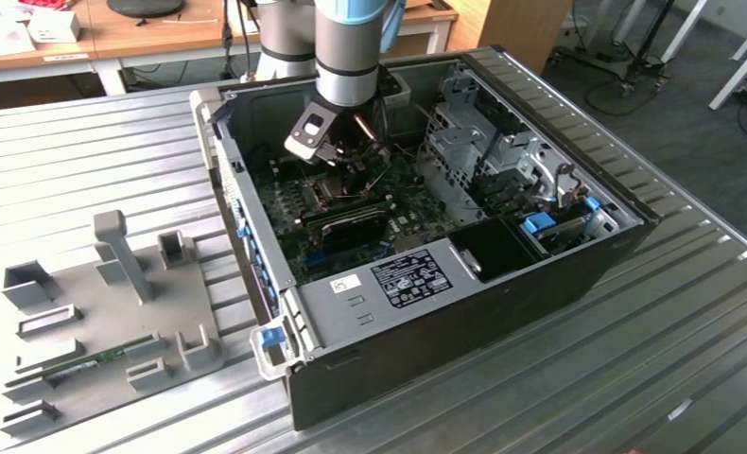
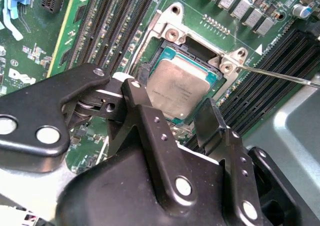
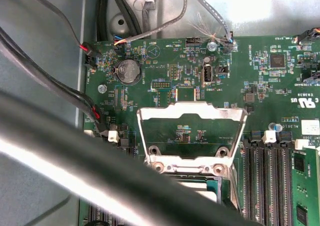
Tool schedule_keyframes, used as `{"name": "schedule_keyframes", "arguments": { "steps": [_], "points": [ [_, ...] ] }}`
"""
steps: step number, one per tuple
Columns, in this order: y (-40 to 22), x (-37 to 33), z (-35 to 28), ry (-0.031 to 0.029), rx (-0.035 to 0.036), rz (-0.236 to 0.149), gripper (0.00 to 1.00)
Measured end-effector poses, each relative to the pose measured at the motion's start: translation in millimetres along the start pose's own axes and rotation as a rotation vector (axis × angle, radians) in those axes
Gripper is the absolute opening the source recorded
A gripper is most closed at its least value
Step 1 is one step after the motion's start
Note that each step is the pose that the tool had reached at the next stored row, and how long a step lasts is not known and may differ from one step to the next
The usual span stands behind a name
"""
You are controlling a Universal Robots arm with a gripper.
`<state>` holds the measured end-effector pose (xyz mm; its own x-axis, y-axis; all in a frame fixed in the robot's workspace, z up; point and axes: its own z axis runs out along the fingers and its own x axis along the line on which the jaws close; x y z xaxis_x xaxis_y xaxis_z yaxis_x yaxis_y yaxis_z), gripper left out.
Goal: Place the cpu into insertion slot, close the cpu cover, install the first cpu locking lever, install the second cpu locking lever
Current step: 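Place the cpu into insertion slot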
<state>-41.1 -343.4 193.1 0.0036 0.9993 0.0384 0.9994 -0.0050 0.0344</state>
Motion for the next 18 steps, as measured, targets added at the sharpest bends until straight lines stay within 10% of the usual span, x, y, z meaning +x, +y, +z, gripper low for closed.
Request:
{"name": "schedule_keyframes", "arguments": {
  "steps": [18],
  "points": [
    [0.6,0.6,-15.2,0.0003,-0.0002,0.000,0.63]
  ]
}}
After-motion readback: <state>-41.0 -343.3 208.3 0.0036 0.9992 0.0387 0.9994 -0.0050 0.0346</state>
